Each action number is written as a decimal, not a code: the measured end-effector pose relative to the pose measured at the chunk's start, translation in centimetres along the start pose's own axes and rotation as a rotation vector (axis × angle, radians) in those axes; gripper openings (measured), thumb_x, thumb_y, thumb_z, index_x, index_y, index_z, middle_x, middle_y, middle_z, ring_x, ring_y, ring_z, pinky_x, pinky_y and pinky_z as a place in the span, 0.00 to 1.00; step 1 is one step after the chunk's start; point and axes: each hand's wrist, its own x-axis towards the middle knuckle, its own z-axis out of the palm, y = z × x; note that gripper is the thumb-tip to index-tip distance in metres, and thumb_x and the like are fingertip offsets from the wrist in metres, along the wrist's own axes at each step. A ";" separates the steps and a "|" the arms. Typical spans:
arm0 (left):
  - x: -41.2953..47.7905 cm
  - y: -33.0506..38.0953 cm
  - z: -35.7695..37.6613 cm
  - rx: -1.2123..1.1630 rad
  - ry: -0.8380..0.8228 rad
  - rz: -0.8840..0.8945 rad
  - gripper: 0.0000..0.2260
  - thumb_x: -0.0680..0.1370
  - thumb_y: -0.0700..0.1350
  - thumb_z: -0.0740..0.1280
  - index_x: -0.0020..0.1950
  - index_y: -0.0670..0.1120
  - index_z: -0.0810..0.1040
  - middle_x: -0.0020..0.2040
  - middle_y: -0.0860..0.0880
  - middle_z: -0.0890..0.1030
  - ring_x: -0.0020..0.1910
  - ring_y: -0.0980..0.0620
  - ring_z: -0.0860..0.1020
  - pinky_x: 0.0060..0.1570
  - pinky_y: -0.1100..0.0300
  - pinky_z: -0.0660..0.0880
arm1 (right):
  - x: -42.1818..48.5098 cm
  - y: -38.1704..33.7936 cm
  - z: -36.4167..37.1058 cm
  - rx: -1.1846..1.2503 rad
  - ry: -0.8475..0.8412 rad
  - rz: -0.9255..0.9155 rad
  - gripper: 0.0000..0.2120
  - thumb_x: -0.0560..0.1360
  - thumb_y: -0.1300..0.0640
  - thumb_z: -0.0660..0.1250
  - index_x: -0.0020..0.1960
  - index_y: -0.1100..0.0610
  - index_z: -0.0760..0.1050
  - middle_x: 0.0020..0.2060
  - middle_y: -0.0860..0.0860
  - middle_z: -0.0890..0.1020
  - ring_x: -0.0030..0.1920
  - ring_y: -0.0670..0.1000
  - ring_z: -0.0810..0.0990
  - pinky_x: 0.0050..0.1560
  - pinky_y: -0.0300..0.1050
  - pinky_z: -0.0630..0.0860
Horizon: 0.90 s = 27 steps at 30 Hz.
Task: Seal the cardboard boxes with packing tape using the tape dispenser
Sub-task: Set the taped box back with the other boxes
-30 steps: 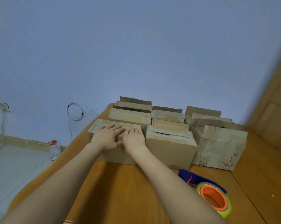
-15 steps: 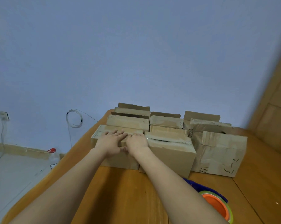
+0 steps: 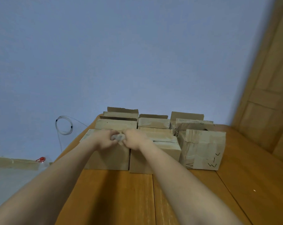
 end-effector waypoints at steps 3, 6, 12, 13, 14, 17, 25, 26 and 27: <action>0.6 2.3 -1.1 0.148 0.030 0.044 0.23 0.80 0.53 0.58 0.75 0.50 0.65 0.73 0.49 0.69 0.69 0.48 0.69 0.64 0.52 0.70 | -1.4 2.0 -1.0 -0.078 0.072 0.014 0.14 0.80 0.56 0.55 0.62 0.59 0.71 0.57 0.57 0.77 0.56 0.59 0.76 0.45 0.46 0.68; 1.7 5.5 -1.5 0.259 0.046 0.109 0.23 0.79 0.53 0.58 0.74 0.49 0.65 0.72 0.50 0.69 0.66 0.48 0.72 0.58 0.52 0.73 | -3.0 4.4 -2.1 -0.144 0.110 0.067 0.14 0.80 0.56 0.55 0.61 0.60 0.71 0.56 0.58 0.77 0.55 0.60 0.76 0.46 0.48 0.68; 3.9 13.0 -0.7 0.404 0.121 0.289 0.24 0.80 0.56 0.55 0.73 0.46 0.66 0.70 0.47 0.71 0.64 0.47 0.73 0.61 0.49 0.71 | -7.2 11.0 -3.6 -0.253 0.141 0.214 0.14 0.80 0.56 0.53 0.60 0.59 0.72 0.56 0.56 0.77 0.54 0.56 0.75 0.49 0.49 0.70; 4.4 14.3 -0.6 0.413 0.123 0.311 0.25 0.80 0.56 0.55 0.73 0.46 0.66 0.70 0.47 0.71 0.64 0.46 0.73 0.61 0.49 0.71 | -7.9 12.1 -3.8 -0.261 0.144 0.238 0.15 0.80 0.56 0.53 0.61 0.59 0.72 0.56 0.55 0.77 0.55 0.55 0.75 0.50 0.49 0.70; 4.8 15.7 -0.4 0.417 0.115 0.332 0.25 0.80 0.57 0.54 0.74 0.46 0.65 0.70 0.47 0.71 0.64 0.45 0.73 0.60 0.49 0.71 | -8.6 13.1 -4.0 -0.263 0.146 0.261 0.15 0.80 0.56 0.53 0.62 0.59 0.72 0.58 0.55 0.76 0.57 0.55 0.74 0.51 0.49 0.70; 6.0 19.8 0.1 0.420 0.102 0.391 0.26 0.80 0.57 0.54 0.75 0.46 0.63 0.72 0.46 0.69 0.65 0.44 0.72 0.60 0.50 0.71 | -10.7 16.1 -4.4 -0.274 0.145 0.320 0.14 0.80 0.55 0.53 0.61 0.58 0.72 0.60 0.54 0.75 0.60 0.55 0.72 0.53 0.49 0.68; 9.9 26.6 2.3 0.385 0.116 0.459 0.28 0.79 0.59 0.56 0.75 0.47 0.63 0.73 0.46 0.66 0.69 0.44 0.67 0.66 0.46 0.66 | -14.1 23.3 -3.8 -0.264 0.183 0.397 0.21 0.79 0.52 0.54 0.71 0.54 0.66 0.68 0.52 0.70 0.68 0.52 0.67 0.69 0.49 0.62; 10.4 27.2 2.5 0.376 0.128 0.465 0.29 0.79 0.60 0.56 0.76 0.47 0.61 0.75 0.46 0.64 0.71 0.44 0.65 0.67 0.46 0.64 | -14.3 23.9 -3.8 -0.256 0.195 0.399 0.22 0.79 0.51 0.54 0.72 0.54 0.64 0.69 0.51 0.69 0.69 0.52 0.66 0.71 0.50 0.61; 10.8 27.6 2.6 0.366 0.138 0.470 0.30 0.79 0.60 0.56 0.77 0.48 0.58 0.76 0.46 0.62 0.73 0.44 0.63 0.69 0.46 0.63 | -14.5 24.4 -3.8 -0.252 0.202 0.400 0.24 0.79 0.50 0.55 0.73 0.54 0.62 0.71 0.51 0.68 0.71 0.51 0.64 0.72 0.50 0.59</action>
